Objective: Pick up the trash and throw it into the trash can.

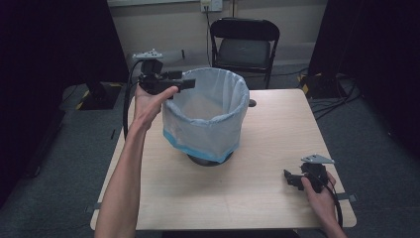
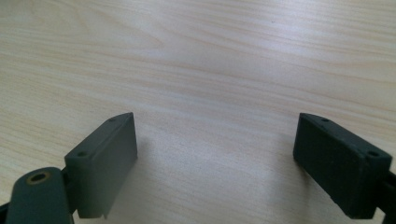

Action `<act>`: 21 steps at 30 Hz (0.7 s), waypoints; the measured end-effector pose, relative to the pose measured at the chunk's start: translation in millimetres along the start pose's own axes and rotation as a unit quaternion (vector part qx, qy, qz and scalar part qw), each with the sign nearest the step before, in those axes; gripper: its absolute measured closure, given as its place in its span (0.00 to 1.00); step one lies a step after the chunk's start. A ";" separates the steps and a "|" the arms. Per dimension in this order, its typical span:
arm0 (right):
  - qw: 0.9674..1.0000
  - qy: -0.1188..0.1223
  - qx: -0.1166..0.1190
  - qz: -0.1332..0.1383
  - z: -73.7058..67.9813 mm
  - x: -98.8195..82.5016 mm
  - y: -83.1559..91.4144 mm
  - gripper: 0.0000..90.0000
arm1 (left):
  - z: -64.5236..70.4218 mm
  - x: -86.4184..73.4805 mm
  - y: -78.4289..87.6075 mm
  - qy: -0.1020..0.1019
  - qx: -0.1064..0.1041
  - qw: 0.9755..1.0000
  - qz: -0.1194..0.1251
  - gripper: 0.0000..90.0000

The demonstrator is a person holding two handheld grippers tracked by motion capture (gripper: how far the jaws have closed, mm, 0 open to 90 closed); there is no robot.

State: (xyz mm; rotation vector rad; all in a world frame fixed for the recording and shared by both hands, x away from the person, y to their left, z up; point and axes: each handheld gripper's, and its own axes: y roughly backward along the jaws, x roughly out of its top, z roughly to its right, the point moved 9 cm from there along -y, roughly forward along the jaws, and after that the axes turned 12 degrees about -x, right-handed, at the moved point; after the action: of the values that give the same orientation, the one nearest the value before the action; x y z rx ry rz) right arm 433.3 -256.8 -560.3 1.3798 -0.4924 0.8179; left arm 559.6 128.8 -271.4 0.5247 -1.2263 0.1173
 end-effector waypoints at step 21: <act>1.000 0.000 0.000 0.000 0.0 0.0 0.0 0.14 | 24.0 -29.9 60.6 -0.022 0.020 0.999 0.018 0.19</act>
State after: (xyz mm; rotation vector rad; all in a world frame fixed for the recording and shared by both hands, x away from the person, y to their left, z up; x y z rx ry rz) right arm 433.3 -256.8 -560.3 1.3799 -0.4924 0.8179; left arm 506.5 176.9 -273.9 0.5416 -1.2798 0.1615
